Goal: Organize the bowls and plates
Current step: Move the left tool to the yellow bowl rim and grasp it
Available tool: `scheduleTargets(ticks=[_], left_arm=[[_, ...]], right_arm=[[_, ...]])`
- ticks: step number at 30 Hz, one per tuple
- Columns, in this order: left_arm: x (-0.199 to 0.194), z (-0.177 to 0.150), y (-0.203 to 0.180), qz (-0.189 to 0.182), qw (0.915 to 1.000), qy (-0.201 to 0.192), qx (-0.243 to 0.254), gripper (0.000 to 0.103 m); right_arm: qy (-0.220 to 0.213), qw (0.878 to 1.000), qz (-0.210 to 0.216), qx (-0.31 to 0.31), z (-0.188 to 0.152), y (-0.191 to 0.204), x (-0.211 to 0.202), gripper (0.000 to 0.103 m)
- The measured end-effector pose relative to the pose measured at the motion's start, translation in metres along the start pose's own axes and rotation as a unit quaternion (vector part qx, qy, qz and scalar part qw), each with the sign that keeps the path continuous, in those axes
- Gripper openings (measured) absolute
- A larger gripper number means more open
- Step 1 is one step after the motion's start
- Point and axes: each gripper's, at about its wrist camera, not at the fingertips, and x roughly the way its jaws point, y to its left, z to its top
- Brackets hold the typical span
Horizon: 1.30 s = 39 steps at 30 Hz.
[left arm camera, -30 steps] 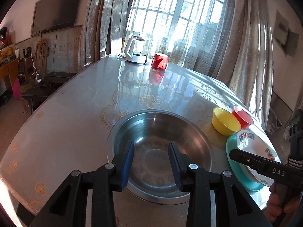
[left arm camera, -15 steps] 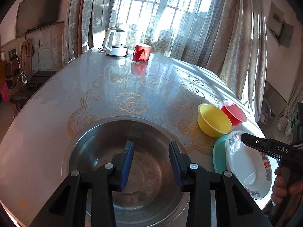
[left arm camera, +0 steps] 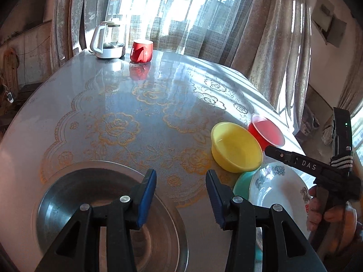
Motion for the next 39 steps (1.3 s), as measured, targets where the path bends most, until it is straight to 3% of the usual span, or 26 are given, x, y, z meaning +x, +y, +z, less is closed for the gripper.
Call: scheduleTargets(ticks=[11, 20, 23, 29, 39], left_arm=[[0.046, 0.023, -0.031, -0.038, 0.9984, 0.032, -0.025, 0.044], [0.095, 0.030, -0.043, -0.058, 0.9939, 0.086, -0.037, 0.042], [0.103, 0.027, -0.045, -0.076, 0.9921, 0.095, -0.029, 0.026], [0.090, 0.027, -0.037, -0.074, 0.9941, 0.072, -0.031, 0.023], [0.071, 0.033, 0.002, -0.027, 0.9967, 0.061, -0.047, 0.023]], right_arm=[[0.025, 0.999, -0.018, 0.012, 0.013, -0.014, 0.029, 0.033], [0.041, 0.999, -0.028, -0.002, 0.015, -0.012, 0.042, 0.021], [0.043, 0.999, -0.032, -0.006, 0.016, -0.011, 0.044, 0.018], [0.046, 0.999, -0.020, -0.016, 0.015, -0.002, 0.045, 0.016], [0.053, 0.997, 0.014, -0.054, 0.010, 0.043, 0.049, 0.017]])
